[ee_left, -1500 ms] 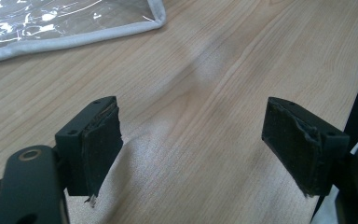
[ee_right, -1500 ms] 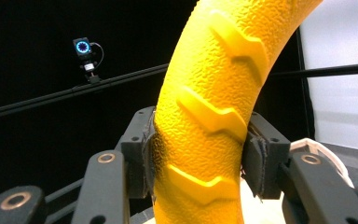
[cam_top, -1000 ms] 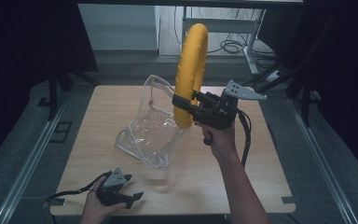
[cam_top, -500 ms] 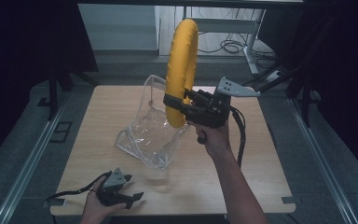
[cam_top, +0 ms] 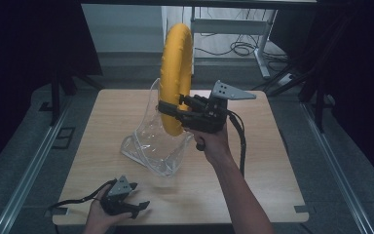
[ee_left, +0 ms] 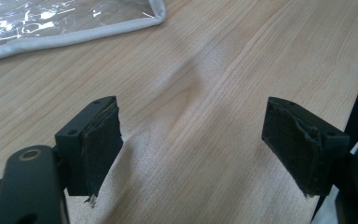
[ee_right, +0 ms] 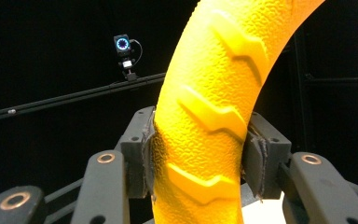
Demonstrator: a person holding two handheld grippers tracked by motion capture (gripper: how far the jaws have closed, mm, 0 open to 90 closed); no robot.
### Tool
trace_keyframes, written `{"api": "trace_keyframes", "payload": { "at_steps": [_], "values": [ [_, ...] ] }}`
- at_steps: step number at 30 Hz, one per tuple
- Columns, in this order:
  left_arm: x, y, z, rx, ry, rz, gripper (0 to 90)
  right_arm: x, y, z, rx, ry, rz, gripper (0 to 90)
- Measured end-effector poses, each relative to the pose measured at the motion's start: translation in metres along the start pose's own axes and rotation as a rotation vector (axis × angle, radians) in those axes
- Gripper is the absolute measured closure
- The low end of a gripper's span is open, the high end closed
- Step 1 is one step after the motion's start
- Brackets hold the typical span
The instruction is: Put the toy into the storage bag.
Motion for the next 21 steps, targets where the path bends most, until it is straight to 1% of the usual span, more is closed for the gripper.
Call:
{"api": "trace_keyframes", "payload": {
  "at_steps": [4,9,19,21],
  "values": [
    [0.0,0.001,0.0,0.003,0.001,0.007,19.5,0.004,0.001,-0.001,0.002,0.001,0.005,50.8],
    [0.0,0.0,-0.001,0.006,0.005,0.006,19.6,0.011,0.004,-0.006,0.004,0.012,0.018,50.8],
    [0.0,0.0,-0.001,0.007,0.007,0.007,19.5,0.018,0.007,-0.01,0.005,0.018,0.04,50.8],
    [0.0,0.0,-0.002,0.008,0.007,0.007,19.5,0.02,0.007,-0.012,0.015,0.025,0.044,50.8]
  ]
}}
Point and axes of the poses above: each handheld gripper's, and its own axes: x roughly forward along the jaws, z roughly out of its top, y roughly to its left, the point moved 10 cm from there along x, roughly forward along the jaws, and after that the axes turned 4 degrees about y, right-handed, at the moved point
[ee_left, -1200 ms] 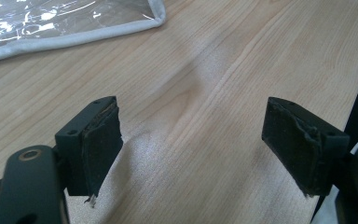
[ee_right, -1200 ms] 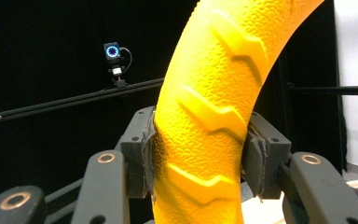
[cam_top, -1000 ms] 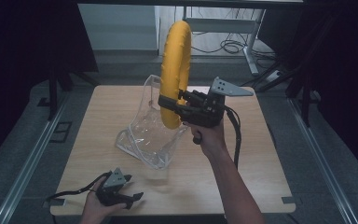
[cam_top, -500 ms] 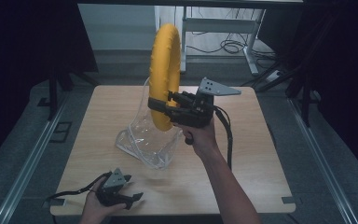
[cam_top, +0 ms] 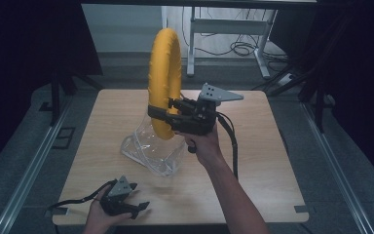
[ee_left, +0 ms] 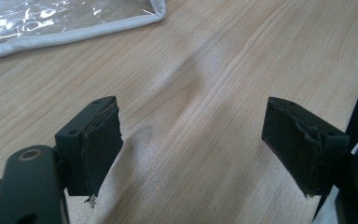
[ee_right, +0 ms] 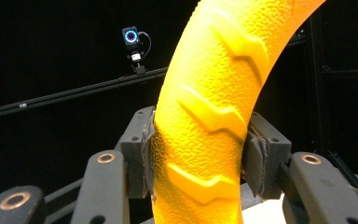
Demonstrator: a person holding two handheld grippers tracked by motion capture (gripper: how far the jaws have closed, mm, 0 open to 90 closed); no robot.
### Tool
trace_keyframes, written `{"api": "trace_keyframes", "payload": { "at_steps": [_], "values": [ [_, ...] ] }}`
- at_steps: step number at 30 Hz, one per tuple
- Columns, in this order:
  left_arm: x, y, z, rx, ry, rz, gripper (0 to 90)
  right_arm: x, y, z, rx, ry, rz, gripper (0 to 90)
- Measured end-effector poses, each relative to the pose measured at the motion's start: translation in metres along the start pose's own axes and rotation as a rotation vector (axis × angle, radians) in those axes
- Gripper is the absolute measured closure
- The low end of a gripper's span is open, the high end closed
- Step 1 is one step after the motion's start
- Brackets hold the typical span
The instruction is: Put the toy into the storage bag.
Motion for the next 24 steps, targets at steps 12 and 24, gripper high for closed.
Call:
{"api": "trace_keyframes", "payload": {
  "at_steps": [12,24],
  "values": [
    [0.0,0.0,-0.001,0.002,0.003,0.001,19.5,0.012,-0.004,-0.02,0.028,0.039,0.006,50.7],
    [0.001,0.0,-0.001,0.002,0.004,0.004,19.5,0.018,-0.007,-0.033,0.046,0.064,0.021,50.7]
  ]
}}
Point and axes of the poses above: each handheld gripper's, and its own axes: x roughly forward along the jaws, z roughly out of its top, y roughly to its left, the point moved 10 cm from there along x, roughly forward along the jaws, and after that the axes turned 4 degrees about y, right-handed, at the moved point
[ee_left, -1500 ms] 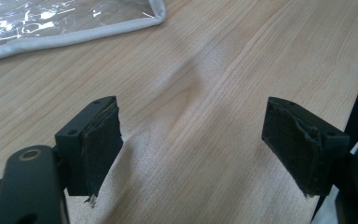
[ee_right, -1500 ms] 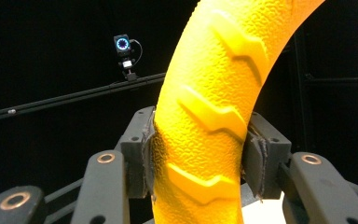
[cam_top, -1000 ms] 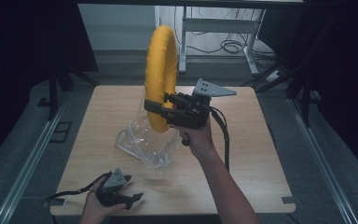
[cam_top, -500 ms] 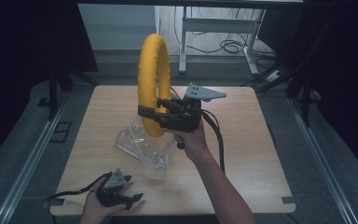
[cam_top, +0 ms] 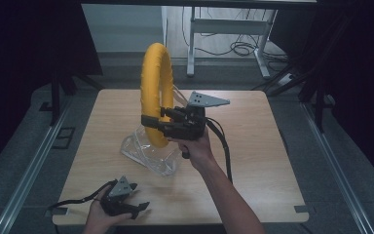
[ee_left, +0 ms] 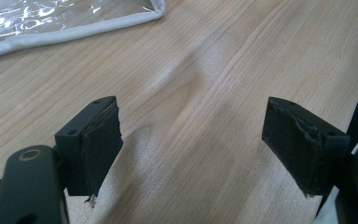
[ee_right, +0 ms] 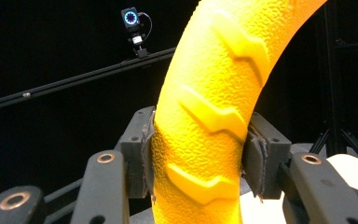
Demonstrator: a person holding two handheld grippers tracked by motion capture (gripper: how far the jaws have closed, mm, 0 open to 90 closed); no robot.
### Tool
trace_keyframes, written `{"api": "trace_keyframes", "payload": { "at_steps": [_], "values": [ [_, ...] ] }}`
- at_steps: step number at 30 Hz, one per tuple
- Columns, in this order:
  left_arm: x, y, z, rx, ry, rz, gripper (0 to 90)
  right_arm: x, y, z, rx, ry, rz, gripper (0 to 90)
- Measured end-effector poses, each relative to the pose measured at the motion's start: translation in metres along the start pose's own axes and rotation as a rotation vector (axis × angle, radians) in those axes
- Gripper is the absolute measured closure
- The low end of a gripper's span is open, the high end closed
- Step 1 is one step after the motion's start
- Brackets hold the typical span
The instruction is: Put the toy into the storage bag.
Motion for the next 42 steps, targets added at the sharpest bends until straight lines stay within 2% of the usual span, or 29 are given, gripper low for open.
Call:
{"api": "trace_keyframes", "payload": {
  "at_steps": [13,23,25,30,42],
  "values": [
    [0.0,0.0,0.0,0.005,0.003,0.003,19.5,0.003,-0.005,-0.012,0.026,0.016,-0.002,50.7],
    [0.002,-0.001,-0.001,0.003,0.002,-0.002,19.5,0.004,-0.015,-0.025,0.043,0.034,-0.006,50.7],
    [0.002,-0.001,-0.001,0.003,0.003,-0.003,19.5,0.005,-0.017,-0.03,0.063,0.042,-0.007,50.6],
    [0.002,-0.001,-0.001,0.002,0.003,-0.003,19.5,0.006,-0.022,-0.037,0.069,0.042,-0.006,50.6],
    [0.002,0.0,-0.002,0.012,0.01,0.002,19.5,0.008,-0.033,-0.062,0.119,0.073,-0.007,50.6]
  ]
}}
Point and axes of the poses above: each handheld gripper's, and its own axes: x roughly forward along the jaws, z roughly out of its top, y roughly to its left, the point moved 10 cm from there along x, roughly forward along the jaws, and after that the axes turned 4 degrees about y, right-handed, at the moved point
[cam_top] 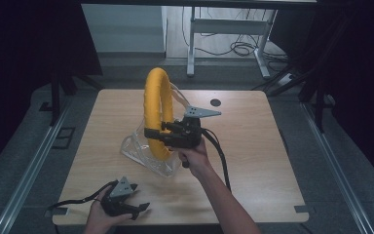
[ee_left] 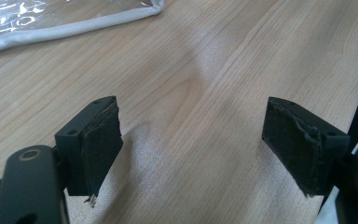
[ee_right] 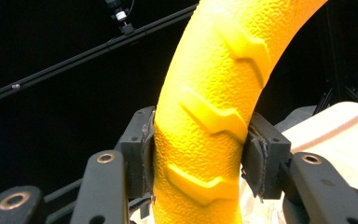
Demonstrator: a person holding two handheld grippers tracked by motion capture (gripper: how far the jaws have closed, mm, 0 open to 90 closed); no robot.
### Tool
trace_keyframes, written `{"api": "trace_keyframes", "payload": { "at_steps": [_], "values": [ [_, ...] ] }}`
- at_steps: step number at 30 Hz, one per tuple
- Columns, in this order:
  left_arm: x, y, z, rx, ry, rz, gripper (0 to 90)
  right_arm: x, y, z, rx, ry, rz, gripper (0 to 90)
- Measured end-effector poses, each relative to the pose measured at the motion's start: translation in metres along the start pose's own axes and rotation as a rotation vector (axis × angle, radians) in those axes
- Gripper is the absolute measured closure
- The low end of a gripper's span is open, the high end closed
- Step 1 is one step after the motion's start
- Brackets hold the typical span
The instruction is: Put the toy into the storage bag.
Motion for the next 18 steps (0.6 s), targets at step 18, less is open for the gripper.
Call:
{"api": "trace_keyframes", "payload": {
  "at_steps": [18],
  "values": [
    [0.0,0.0,-0.001,0.002,0.004,-0.002,19.5,0.006,-0.022,-0.03,0.056,0.044,-0.017,49.3]
  ]
}}
Point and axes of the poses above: each handheld gripper's, and its own axes: x roughly forward along the jaws, z roughly out of its top, y roughly to its left, the point moved 10 cm from there along x, roughly forward along the jaws, and after that the axes turned 4 degrees about y, right-handed, at the moved point
